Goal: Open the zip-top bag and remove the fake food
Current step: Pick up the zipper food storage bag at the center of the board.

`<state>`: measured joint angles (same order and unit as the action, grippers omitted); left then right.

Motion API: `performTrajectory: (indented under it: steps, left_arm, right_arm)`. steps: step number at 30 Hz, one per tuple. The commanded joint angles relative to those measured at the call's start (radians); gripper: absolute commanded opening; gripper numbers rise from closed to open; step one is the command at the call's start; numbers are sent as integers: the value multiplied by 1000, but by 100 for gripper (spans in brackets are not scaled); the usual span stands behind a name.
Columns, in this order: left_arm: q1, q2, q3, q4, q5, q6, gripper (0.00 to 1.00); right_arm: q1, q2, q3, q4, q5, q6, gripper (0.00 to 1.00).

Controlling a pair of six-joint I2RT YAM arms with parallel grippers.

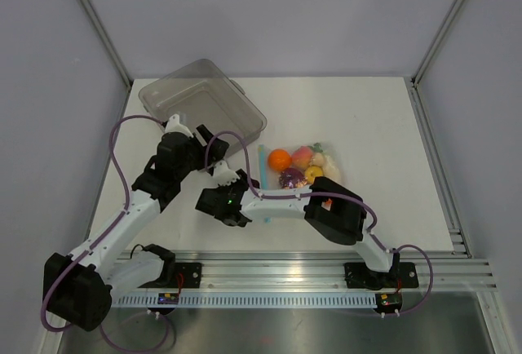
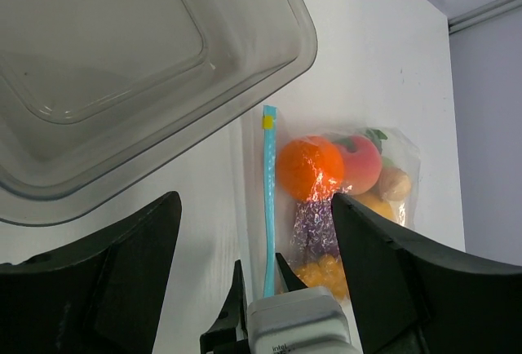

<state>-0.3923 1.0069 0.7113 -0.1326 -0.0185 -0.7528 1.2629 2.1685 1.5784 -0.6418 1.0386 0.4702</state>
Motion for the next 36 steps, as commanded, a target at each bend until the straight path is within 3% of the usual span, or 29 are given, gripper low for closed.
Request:
performTrajectory:
  steps: [1,12,22,30,36]
  left_arm:
    - [-17,-59,19,-12,49,4,78]
    - [29,-62,51,-70,23,26,79]
    - [122,-59,57,-91,97,27,79]
    - [202,-54,40,-76,181,24,79]
    - [211,-53,43,-76,193,44,79]
  right_arm:
    - [-74,57,23,-91,0,33,48]
    - [-97,91,29,-140,-23,67,46]
    - [-112,134,57,-213,-14,87,42]
    - [-111,94,42,-231,18,88,17]
    - [-74,-68,-116,3,6,-57,8]
